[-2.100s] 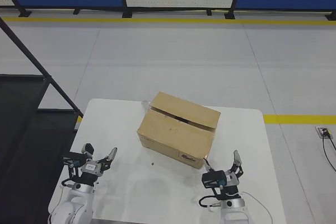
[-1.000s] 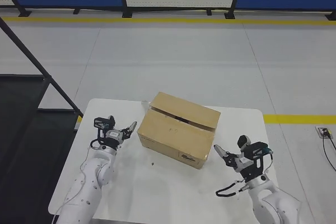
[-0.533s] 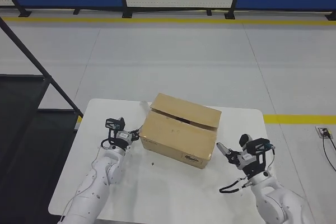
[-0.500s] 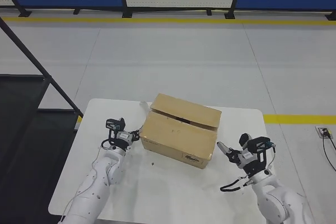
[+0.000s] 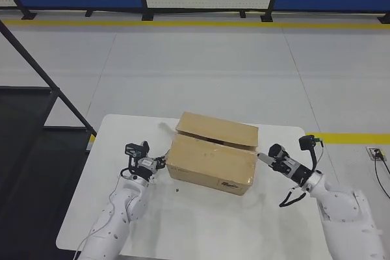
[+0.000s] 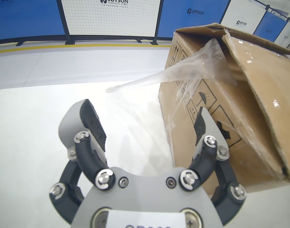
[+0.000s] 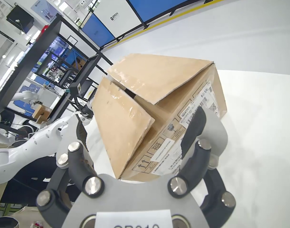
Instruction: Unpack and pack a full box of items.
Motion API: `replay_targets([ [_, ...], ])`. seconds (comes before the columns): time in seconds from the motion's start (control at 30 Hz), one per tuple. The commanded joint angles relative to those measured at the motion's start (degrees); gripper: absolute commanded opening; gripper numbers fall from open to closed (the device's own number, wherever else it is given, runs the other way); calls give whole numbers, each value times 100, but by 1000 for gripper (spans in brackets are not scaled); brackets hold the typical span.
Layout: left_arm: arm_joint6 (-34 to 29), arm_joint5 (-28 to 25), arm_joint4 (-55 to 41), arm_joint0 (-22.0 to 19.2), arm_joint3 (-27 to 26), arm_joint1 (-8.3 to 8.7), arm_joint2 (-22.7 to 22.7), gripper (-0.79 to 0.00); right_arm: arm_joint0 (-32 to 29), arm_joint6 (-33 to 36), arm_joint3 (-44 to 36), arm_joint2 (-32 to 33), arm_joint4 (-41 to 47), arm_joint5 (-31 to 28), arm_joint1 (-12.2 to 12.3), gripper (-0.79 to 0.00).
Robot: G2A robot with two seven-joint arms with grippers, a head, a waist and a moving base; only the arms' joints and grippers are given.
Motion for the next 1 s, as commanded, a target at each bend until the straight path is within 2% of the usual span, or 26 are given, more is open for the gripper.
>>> replay_targets([
  [0.0, -6, 7, 8, 74, -87, 5, -15, 0, -9, -23, -12, -5, -34, 8, -2, 0],
  [0.23, -44, -5, 98, 305, -354, 18, -21, 0, -26, -57, -19, -76, 94, 103, 0, 0],
  [0.53, 55, 37, -65, 597, -645, 93, -363, 0, 579, 1048, 609, -271, 1094, 628, 84, 0],
  [0.57, 53, 38, -61, 631, -679, 106, -405, 0, 652, 1149, 666, -291, 1170, 659, 94, -37],
  [0.6, 45, 35, -56, 663, -713, 118, -443, 0, 700, 1190, 728, -304, 1225, 667, 103, -139],
  [0.67, 34, 32, -58, 719, -778, 138, -515, 0, 779, 1298, 823, -350, 1377, 659, 116, -403],
  [0.87, -50, 54, -62, 821, -933, 163, -620, 0, 880, 1423, 949, -434, 1591, 661, 165, -536],
  [0.97, -68, 53, -44, 855, -991, 169, -639, 0, 879, 1499, 939, -489, 1658, 670, 189, -557],
])
